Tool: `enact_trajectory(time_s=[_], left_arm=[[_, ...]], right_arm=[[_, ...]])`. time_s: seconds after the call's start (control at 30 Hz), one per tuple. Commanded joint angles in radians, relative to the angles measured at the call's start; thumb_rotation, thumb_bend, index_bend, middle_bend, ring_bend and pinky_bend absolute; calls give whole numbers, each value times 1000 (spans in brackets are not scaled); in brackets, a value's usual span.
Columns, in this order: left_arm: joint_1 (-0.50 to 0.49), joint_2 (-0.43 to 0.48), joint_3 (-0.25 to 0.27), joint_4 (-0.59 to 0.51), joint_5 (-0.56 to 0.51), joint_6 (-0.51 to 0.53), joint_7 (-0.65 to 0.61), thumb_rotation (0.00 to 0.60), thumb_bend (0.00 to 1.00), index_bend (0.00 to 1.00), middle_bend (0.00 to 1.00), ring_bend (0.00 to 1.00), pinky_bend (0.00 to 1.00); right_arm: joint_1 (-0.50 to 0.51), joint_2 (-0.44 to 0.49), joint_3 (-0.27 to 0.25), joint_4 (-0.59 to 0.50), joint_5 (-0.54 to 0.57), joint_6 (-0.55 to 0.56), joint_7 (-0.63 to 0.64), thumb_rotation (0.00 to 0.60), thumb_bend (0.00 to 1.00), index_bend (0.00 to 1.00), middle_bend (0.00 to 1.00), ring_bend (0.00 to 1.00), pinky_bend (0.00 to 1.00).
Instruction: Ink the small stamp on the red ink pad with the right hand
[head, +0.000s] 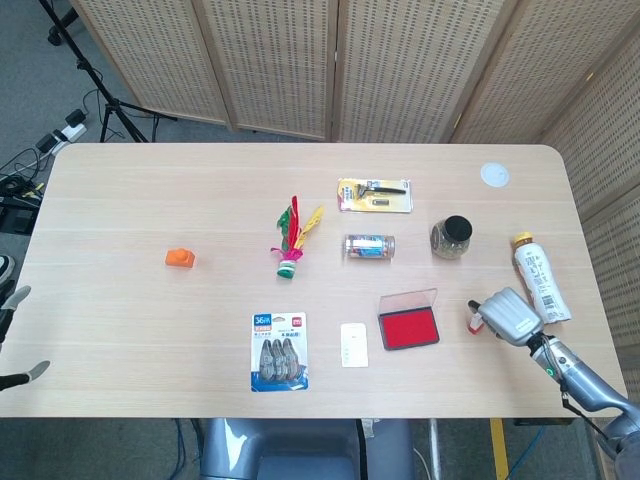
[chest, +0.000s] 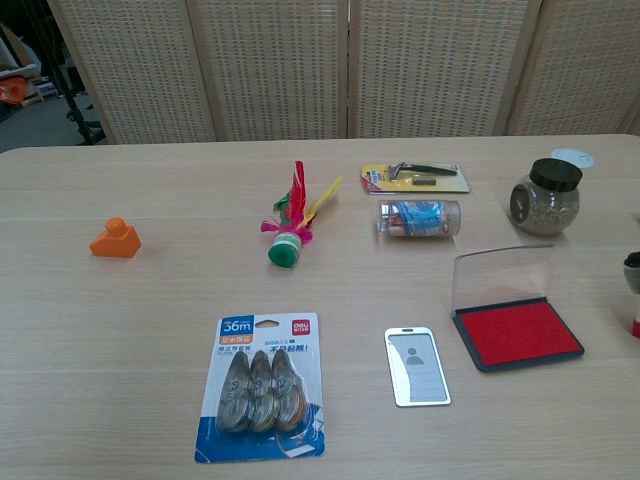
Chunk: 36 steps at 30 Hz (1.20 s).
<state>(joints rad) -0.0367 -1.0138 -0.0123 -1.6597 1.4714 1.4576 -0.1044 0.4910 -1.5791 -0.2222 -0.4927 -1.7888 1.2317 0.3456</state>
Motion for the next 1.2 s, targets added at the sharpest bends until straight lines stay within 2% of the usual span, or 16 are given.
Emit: enact_trajectory(time_s=[0.03,0.5,0.67,0.77,0.8,0.87,0.9,0.97,1.0,1.03,1.1,1.2], left_arm=[[0,-1,0,-1,0,1,1,600,3,0,0,0,0],[0,-2,2,-3,3,2,8,600,2,0,0,0,0],[2,-1,3,-5,5,5,7,600,3,0,0,0,0],[4,0,3,-5,8,9,1,600,2,0,0,0,0],[4,1,3,-5,9,11,-1,600,2,0,0,0,0],[6,3,4,-4,13,15,-9,600,1,0,0,0,0],[7,5,4,-3,15,18,-14,600,0,0,0,0,0],[10,8,6,-3,23,25,-24,600,0,0,0,0,0],[13,10,7,-3,30,32,-31,600,0,0,0,0,0],[14,12,8,-3,35,37,-37,600,0,0,0,0,0],[19,15,9,-1,41,47,-48,600,0,0,0,0,0],[26,16,9,2,43,60,-61,600,0,0,0,0,0]], right_arm=[[-5,1,-3,9,0,0,13,600,724,411,929,1000,1000],[-32,5,-12,51,-7,37,58,600,749,404,928,1000,1000],[-44,22,18,40,7,131,91,600,749,393,911,1000,1000],[-56,65,49,-6,18,244,110,600,717,368,825,969,1000],[-63,83,60,-28,23,284,113,600,643,338,743,914,997],[-89,133,89,-104,47,360,126,600,373,237,514,667,863],[-107,169,103,-170,67,379,136,600,190,158,339,447,703],[-139,245,111,-302,103,371,135,600,19,44,91,116,395],[-160,300,117,-407,127,370,114,600,0,11,21,27,259],[-173,335,121,-479,141,371,94,600,0,0,1,1,177],[-202,398,127,-620,168,377,57,600,0,0,0,0,76],[-246,444,140,-746,204,397,5,600,0,0,0,0,7]])
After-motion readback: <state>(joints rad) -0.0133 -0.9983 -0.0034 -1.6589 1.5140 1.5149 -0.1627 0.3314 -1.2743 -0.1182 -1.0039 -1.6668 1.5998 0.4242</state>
